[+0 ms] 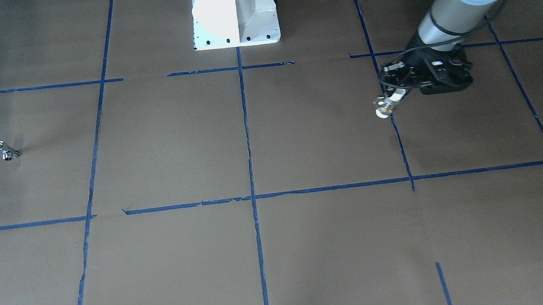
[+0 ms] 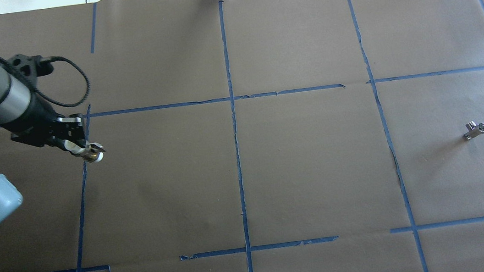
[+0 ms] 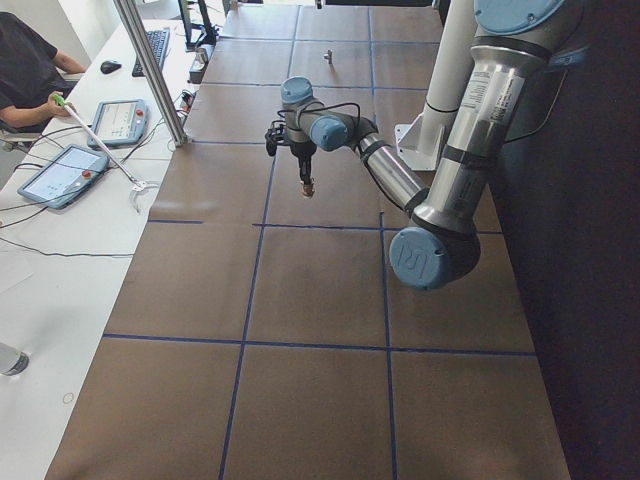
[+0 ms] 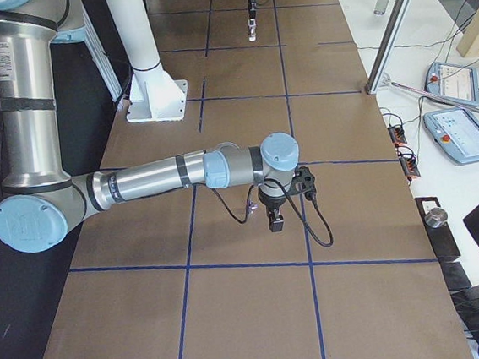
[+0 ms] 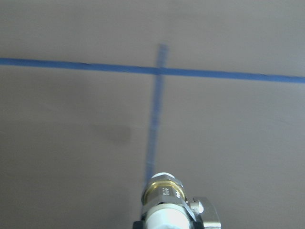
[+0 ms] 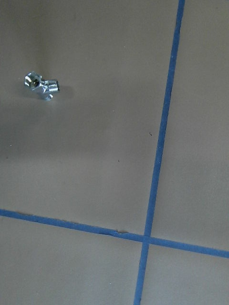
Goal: Assemble PPR valve and pipe with both arms
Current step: 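Carry the white pipe with the left gripper to the table center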
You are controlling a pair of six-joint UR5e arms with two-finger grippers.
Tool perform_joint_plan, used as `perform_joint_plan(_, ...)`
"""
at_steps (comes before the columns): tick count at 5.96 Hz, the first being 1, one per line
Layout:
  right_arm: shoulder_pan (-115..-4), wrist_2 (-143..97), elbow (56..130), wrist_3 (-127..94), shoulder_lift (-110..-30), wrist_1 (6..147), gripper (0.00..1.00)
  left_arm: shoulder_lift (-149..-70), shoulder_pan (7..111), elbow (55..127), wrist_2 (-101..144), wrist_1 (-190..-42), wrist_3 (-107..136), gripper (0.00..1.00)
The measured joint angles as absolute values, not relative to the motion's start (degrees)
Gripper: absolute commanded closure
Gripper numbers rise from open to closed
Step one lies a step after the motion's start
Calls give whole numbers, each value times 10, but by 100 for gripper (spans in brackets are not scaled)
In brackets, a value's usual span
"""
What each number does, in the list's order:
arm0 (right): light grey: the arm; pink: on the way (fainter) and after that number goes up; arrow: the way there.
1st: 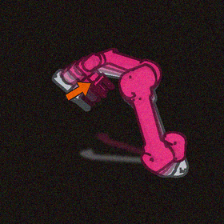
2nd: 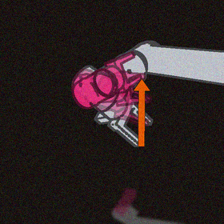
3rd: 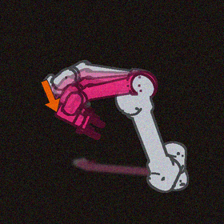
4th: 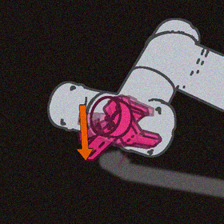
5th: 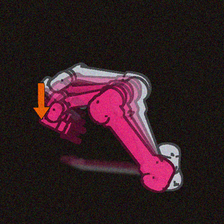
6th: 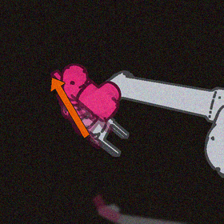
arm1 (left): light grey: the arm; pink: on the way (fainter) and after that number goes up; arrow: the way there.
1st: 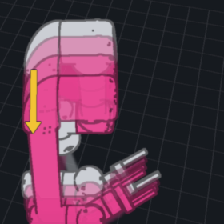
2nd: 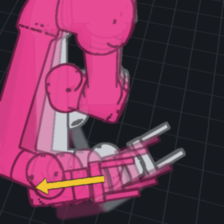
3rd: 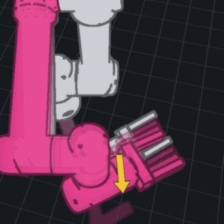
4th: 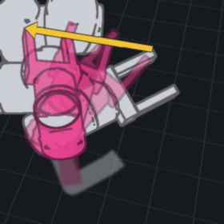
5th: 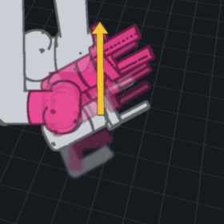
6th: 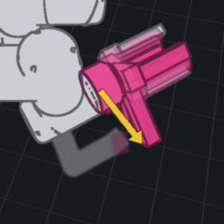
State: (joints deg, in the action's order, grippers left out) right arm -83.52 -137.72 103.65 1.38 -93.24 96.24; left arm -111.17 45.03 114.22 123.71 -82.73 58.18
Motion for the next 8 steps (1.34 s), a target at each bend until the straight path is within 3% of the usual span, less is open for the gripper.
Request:
perform_joint_plan(2, -835, -1377, 1037, 13, -932, 962, 0, -1219, 346, 1115, 1148, -812, 684, 100)
perform_joint_plan(5, -836, -1378, 1040, 12, -932, 962, 0, -1387, 312, 944, 1105, -818, 778, 100)
perform_joint_plan(8, -835, -1380, 1040, 11, -932, 962, 0, -1430, 313, 858, 1104, -864, 799, 98)
